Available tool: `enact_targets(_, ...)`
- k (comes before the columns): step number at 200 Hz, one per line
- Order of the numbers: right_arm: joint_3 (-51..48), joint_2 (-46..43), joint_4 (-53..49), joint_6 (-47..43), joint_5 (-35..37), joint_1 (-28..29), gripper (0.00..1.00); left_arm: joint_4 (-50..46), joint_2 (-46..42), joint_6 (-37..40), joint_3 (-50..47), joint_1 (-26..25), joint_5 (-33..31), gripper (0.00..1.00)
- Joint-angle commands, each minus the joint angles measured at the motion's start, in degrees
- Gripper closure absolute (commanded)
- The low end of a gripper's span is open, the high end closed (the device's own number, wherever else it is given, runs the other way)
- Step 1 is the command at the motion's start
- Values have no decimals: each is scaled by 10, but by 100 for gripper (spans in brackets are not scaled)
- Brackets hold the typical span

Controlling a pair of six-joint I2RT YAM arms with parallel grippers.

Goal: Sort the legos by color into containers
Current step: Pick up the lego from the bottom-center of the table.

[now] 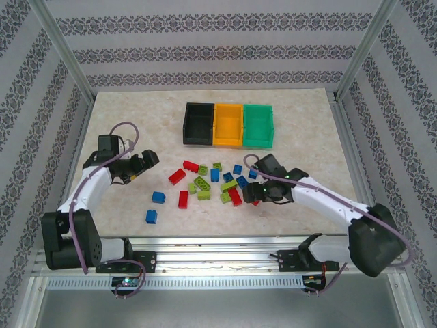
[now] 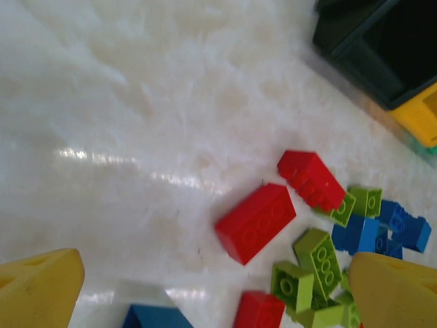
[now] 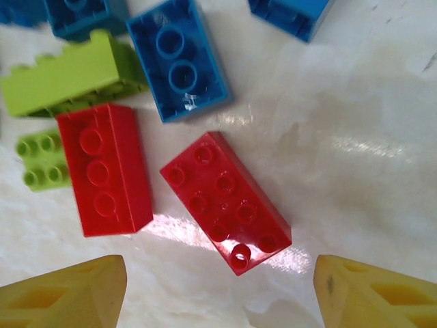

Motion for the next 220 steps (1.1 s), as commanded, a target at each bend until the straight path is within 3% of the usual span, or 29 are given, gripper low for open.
enact_targets(1, 30, 45, -55, -21, 62, 22, 28, -101, 6, 39, 35, 8, 10, 1)
enact_targets(48, 84, 136, -78, -51, 86, 43, 30, -105, -3, 56, 13, 10, -14, 1)
enact_targets(73, 94, 161, -59, -63, 74, 43, 34, -122, -12, 74, 21, 9, -62, 1)
enact_targets(135, 83, 175, -33, -58, 45, 43, 67, -125, -17, 74, 20, 10, -79, 1)
enact_targets(166, 82, 118, -51, -65, 49, 38, 69, -124, -14, 75, 22, 10, -83, 1)
enact_targets(194, 103, 48, -49, -67, 17, -10, 69, -123, -5, 76, 26, 9, -84, 1)
enact_targets(220, 147, 46, 12, -61, -36, -110, 72, -118, 6, 69, 33, 9, -77, 1)
